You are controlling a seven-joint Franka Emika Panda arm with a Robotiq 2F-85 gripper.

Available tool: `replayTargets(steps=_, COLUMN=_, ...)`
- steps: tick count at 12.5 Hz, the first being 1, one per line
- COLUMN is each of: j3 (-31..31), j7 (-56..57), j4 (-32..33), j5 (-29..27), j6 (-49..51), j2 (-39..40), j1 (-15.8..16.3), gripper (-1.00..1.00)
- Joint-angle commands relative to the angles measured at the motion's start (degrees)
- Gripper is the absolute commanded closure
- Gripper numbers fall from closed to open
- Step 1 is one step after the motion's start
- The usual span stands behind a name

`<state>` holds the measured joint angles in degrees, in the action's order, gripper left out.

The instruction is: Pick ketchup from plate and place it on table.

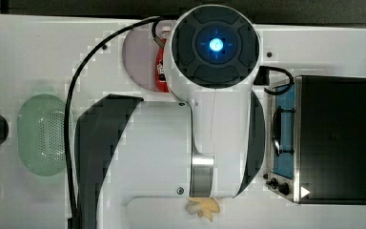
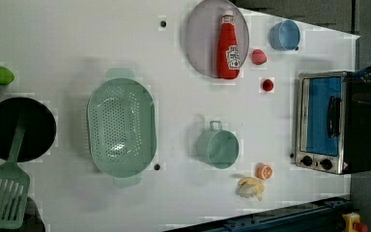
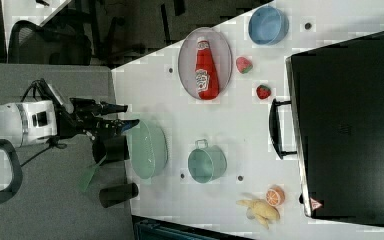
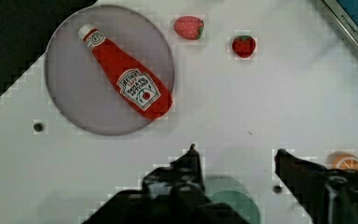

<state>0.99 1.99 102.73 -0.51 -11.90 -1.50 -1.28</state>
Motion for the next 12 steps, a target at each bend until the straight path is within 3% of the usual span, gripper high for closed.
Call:
replayTargets(steps=1, j3=3.06, j7=-2.22, j4=9.58, j5=-0.16, j6=7.12, j2=-14.83, j1=-5.68, gripper=-0.59)
replayTargets(steps=3, j3=3.1, j7=-2.2, j4=9.57, j5=-0.17, j6=6.85, j2=-14.38, j1=-5.63, gripper=-0.99)
replayTargets(steps=12, j3=5.95, j7=-1.89, j4=9.37, j5=-0.18, j6=-6.57, j2=0.31, j1=-4.42, gripper=-1.0)
